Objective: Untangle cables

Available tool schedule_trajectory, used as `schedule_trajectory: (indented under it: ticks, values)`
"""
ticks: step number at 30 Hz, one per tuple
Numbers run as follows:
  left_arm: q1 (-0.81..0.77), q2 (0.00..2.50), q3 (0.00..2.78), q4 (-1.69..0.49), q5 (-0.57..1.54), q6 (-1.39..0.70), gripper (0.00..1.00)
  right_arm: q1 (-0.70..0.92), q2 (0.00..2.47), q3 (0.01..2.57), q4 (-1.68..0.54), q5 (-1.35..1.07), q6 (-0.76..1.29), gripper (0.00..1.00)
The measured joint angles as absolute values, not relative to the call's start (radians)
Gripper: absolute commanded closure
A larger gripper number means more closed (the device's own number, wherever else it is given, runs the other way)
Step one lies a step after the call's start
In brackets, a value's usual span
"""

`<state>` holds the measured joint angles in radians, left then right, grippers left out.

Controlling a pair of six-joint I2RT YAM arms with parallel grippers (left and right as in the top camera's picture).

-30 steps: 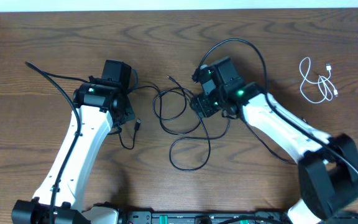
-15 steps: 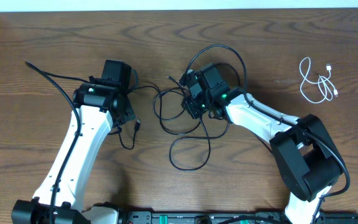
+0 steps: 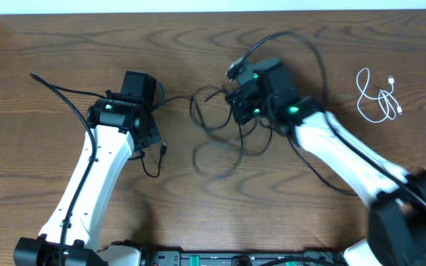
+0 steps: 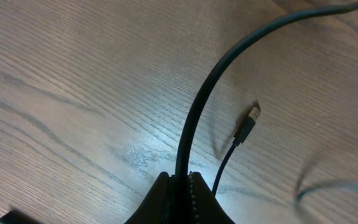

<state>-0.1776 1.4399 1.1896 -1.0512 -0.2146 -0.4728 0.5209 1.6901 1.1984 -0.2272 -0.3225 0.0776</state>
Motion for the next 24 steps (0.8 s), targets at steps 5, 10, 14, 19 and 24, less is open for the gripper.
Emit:
schedule_trajectory:
  ticks: [5,10,14,19,24]
  values:
    - [-0.178,1.44,1.19,-1.052,-0.219,-0.473,0.92,0.504,1.57,1.203,-0.282,-0.323,0.088,0.99]
    - [-0.175,1.44,1.19,-1.05,-0.268,-0.473,0.92,0.461,1.553,1.203,-0.411,-0.192,0.155,0.99]
    - [-0.153,1.44,1.19,-1.051,-0.288,-0.476,0.92,0.426,1.553,1.203,-0.496,-0.082,0.214,0.99]
    - [-0.107,1.44,1.19,-1.051,-0.295,-0.492,0.92,0.41,1.553,1.203,-0.615,0.017,0.264,0.99]
    - [-0.072,1.44,1.19,-1.052,-0.298,-0.498,0.92,0.41,1.553,1.203,-0.72,0.141,0.289,0.99]
